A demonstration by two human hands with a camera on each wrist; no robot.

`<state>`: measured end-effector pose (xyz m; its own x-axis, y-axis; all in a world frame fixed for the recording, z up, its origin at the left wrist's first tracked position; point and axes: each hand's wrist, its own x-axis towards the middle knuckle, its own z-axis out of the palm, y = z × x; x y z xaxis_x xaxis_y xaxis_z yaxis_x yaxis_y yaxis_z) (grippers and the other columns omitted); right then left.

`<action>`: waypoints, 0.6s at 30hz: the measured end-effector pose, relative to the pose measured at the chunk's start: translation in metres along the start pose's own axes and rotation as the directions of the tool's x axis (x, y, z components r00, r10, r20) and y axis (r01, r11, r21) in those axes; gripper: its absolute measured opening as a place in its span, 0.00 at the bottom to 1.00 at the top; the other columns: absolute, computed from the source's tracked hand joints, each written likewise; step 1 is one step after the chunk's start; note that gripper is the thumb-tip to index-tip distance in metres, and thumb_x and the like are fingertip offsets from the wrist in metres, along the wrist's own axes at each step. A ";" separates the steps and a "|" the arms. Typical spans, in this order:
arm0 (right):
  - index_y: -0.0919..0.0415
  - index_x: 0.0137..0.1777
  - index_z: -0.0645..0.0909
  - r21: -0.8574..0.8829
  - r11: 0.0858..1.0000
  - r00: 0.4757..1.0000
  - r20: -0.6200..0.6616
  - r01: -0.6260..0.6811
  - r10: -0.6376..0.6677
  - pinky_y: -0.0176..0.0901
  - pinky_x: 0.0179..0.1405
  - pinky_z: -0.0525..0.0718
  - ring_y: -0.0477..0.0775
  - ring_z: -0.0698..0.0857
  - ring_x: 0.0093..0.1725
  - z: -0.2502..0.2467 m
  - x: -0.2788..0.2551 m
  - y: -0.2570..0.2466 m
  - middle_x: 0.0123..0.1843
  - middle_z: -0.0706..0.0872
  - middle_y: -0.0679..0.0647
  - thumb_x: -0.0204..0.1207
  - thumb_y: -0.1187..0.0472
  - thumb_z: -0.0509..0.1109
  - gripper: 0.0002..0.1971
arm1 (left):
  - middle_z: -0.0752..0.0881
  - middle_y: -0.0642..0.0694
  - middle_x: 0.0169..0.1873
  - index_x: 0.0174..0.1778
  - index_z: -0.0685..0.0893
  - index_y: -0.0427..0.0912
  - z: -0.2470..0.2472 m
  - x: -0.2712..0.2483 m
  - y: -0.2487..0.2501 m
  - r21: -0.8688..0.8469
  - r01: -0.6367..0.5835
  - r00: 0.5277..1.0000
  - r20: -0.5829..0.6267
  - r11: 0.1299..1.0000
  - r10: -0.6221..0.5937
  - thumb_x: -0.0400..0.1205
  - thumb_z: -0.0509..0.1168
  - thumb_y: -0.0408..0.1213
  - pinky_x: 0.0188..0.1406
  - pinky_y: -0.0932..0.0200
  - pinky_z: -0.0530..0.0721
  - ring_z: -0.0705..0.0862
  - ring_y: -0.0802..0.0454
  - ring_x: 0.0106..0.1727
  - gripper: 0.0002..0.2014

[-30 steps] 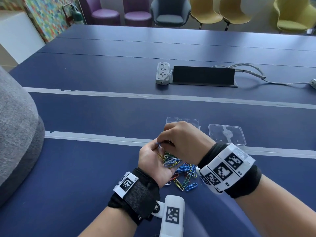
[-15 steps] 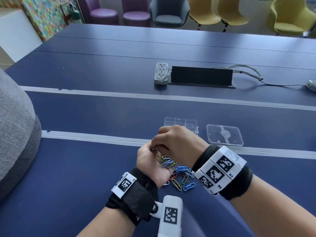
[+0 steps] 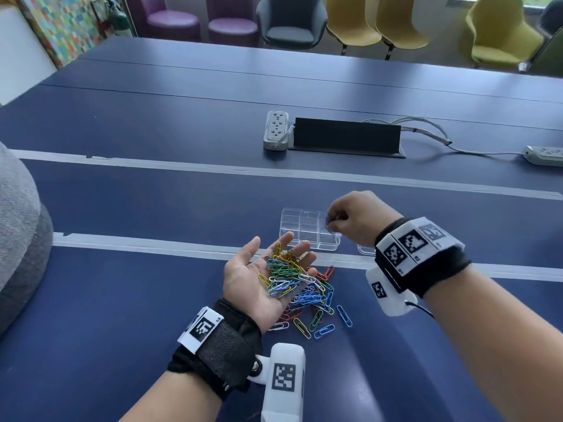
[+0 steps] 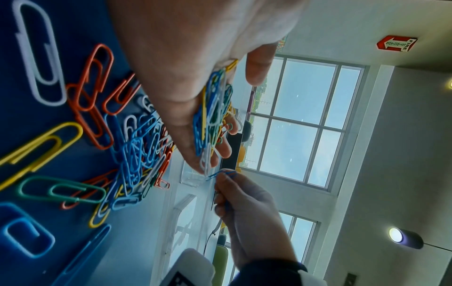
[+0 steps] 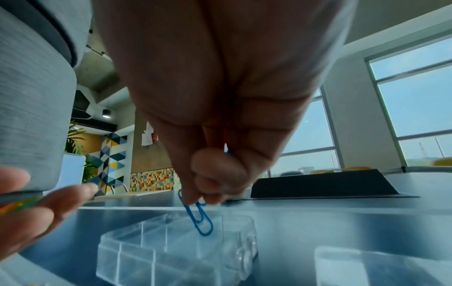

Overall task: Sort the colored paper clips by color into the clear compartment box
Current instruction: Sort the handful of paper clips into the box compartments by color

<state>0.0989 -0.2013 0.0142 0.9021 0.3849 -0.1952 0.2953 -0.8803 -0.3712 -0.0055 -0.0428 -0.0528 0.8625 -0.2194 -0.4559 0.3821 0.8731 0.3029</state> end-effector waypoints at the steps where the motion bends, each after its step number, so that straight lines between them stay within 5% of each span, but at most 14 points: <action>1: 0.60 0.47 0.89 -0.021 1.000 1.000 0.021 -0.019 0.019 0.35 0.48 0.79 0.52 0.85 0.47 0.002 0.001 0.001 0.47 0.91 0.55 0.73 0.65 0.70 0.07 | 0.85 0.31 0.55 0.58 0.82 0.35 0.000 0.000 0.000 -0.002 0.001 1.000 0.000 1.000 -0.001 0.83 0.52 0.51 0.64 0.38 0.76 0.82 0.33 0.58 0.24; 13: 0.53 0.54 0.86 -0.166 0.986 0.998 0.051 -0.030 0.039 0.47 0.52 0.85 0.60 0.86 0.49 0.016 0.013 -0.006 0.54 0.86 0.58 0.72 0.71 0.67 0.16 | 0.84 0.30 0.58 0.61 0.81 0.35 -0.002 0.005 0.000 -0.044 -0.002 1.000 0.016 0.999 0.003 0.82 0.53 0.51 0.62 0.39 0.80 0.83 0.32 0.59 0.24; 18: 0.51 0.55 0.86 -0.141 0.990 1.000 0.017 -0.003 0.006 0.41 0.46 0.81 0.60 0.85 0.49 0.018 0.011 -0.006 0.55 0.86 0.58 0.73 0.70 0.64 0.17 | 0.85 0.28 0.56 0.59 0.81 0.32 0.001 0.005 0.002 -0.093 -0.014 1.000 0.017 0.996 0.016 0.84 0.52 0.45 0.54 0.41 0.84 0.83 0.29 0.60 0.22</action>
<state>0.1014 -0.1868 -0.0023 0.8983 0.3845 -0.2127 0.3338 -0.9119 -0.2387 -0.0004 -0.0429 -0.0536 0.8740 -0.2128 -0.4369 0.3374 0.9127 0.2305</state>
